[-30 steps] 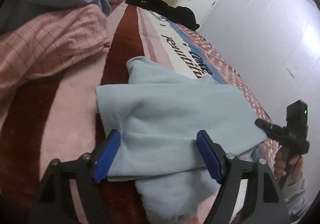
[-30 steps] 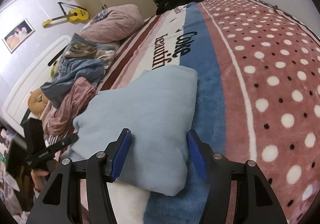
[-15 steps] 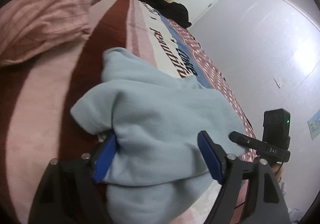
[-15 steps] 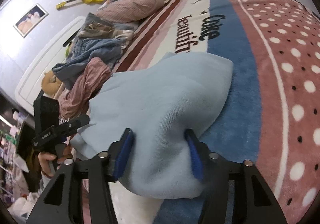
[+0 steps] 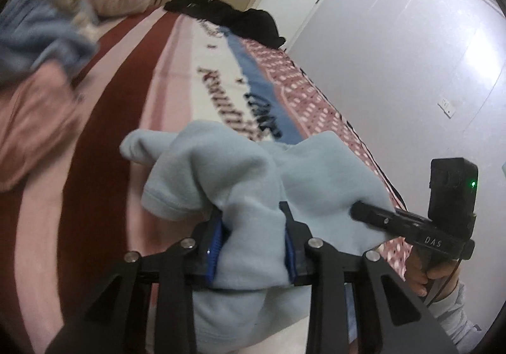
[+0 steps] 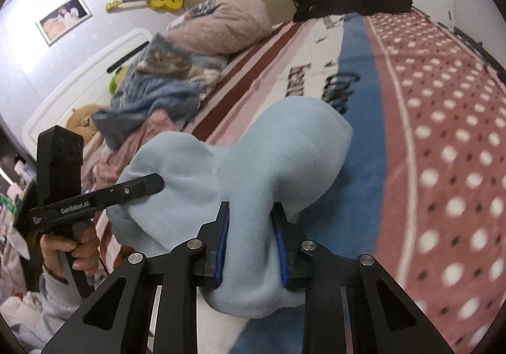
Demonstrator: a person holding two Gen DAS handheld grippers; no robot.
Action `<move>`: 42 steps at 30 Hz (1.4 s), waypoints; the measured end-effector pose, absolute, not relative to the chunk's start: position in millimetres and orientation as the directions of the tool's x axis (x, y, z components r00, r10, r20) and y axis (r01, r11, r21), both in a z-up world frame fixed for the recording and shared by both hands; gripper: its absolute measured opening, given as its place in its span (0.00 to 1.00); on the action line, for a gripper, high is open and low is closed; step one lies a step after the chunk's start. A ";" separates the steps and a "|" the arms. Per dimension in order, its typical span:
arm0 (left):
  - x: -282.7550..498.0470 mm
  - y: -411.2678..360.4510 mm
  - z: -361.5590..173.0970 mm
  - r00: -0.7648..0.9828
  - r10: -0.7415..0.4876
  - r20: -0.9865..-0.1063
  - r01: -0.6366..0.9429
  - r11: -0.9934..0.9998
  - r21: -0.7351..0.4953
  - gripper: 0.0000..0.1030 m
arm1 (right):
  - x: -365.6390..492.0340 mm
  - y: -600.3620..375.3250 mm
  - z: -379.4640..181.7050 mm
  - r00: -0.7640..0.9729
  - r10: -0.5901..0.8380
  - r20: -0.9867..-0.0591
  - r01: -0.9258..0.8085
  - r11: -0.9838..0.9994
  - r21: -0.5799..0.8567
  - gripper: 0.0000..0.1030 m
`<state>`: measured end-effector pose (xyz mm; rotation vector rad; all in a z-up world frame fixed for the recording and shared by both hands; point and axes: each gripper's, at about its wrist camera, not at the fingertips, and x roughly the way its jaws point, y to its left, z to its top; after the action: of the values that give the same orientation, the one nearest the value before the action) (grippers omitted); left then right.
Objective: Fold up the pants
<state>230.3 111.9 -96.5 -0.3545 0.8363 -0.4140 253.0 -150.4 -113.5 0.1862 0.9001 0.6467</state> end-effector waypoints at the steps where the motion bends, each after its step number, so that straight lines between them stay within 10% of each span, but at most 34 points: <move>1: 239.8 104.5 -90.1 0.599 -0.485 -0.637 0.218 0.864 -0.454 0.27 | 260.2 -158.1 -106.4 0.459 0.593 -0.662 -0.439 0.799 0.411 0.18; 12: 353.3 2.6 -49.0 0.574 -0.496 -0.652 0.290 0.867 -0.405 0.27 | 370.8 -258.2 -76.3 0.501 0.539 -0.678 -0.353 0.842 0.408 0.10; 16: 359.0 -8.3 -86.8 0.524 -0.446 -0.726 0.266 0.895 -0.358 0.28 | 375.0 -284.8 -120.6 0.417 0.538 -0.733 -0.322 0.841 0.434 0.19; 20: 353.8 14.3 -121.6 0.481 -0.426 -0.766 0.199 0.904 -0.378 0.34 | 366.7 -294.1 -143.9 0.401 0.537 -0.742 -0.321 0.841 0.435 0.53; 29: 350.1 37.8 -157.1 0.381 -0.516 -0.767 0.167 0.854 -0.492 0.55 | 368.4 -278.5 -167.9 0.268 0.677 -0.685 -0.318 0.734 0.600 0.55; 42: 389.3 22.3 -120.4 0.460 -0.493 -0.739 0.188 0.867 -0.462 0.26 | 393.7 -257.2 -126.1 0.409 0.612 -0.676 -0.321 0.791 0.521 0.17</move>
<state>389.3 22.3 -120.4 -0.3371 1.0119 -0.4290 393.7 -257.2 -126.1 0.3335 0.9864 0.6016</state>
